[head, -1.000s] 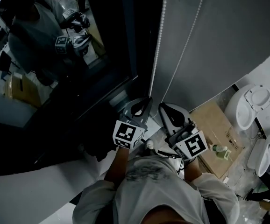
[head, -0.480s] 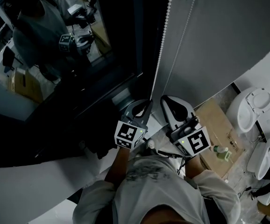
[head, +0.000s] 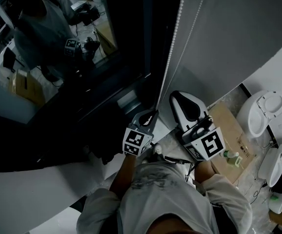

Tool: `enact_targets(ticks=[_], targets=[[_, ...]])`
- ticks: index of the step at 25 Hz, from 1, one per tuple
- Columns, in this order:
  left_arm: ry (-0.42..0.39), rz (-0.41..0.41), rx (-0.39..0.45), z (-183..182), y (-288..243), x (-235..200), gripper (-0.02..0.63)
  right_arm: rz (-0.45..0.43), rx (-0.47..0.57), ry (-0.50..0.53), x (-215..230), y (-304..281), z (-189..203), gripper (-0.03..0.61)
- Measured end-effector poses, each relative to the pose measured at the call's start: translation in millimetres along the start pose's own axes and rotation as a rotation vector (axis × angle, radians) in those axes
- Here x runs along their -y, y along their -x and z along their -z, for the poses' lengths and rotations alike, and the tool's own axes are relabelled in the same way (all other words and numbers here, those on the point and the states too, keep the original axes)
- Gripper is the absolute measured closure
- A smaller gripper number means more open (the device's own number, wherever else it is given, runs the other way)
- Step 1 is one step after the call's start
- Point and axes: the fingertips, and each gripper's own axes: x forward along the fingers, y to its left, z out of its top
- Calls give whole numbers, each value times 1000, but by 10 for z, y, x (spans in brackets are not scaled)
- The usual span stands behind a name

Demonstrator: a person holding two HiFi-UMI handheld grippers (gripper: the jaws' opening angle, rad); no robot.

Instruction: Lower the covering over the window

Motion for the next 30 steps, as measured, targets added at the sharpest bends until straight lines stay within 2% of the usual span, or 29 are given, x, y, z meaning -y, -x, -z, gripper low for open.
enact_targets(ticks=[2, 4, 12, 18, 21, 23, 27, 30], targets=[[20, 2, -29, 161, 26, 25, 603, 2, 8, -7, -8, -22, -42, 556], [43, 5, -45, 279, 62, 56, 603, 7, 9, -20, -12, -53, -49, 491], [57, 29, -150, 769, 120, 184, 603, -20, 6, -13, -61, -209, -78, 454], [83, 35, -192, 986, 153, 207, 604, -43, 14, -20, -131, -303, -137, 457], [79, 29, -187, 973, 164, 185, 603, -43, -2, 4, -149, -304, -104, 539], [78, 31, -185, 962, 171, 192, 603, -47, 11, -30, -166, -315, -139, 557], [87, 42, -181, 932, 200, 200, 600, -64, 26, -42, -189, -306, -147, 560], [107, 40, -142, 797, 231, 196, 591, -66, 32, -78, -212, -305, -177, 560]])
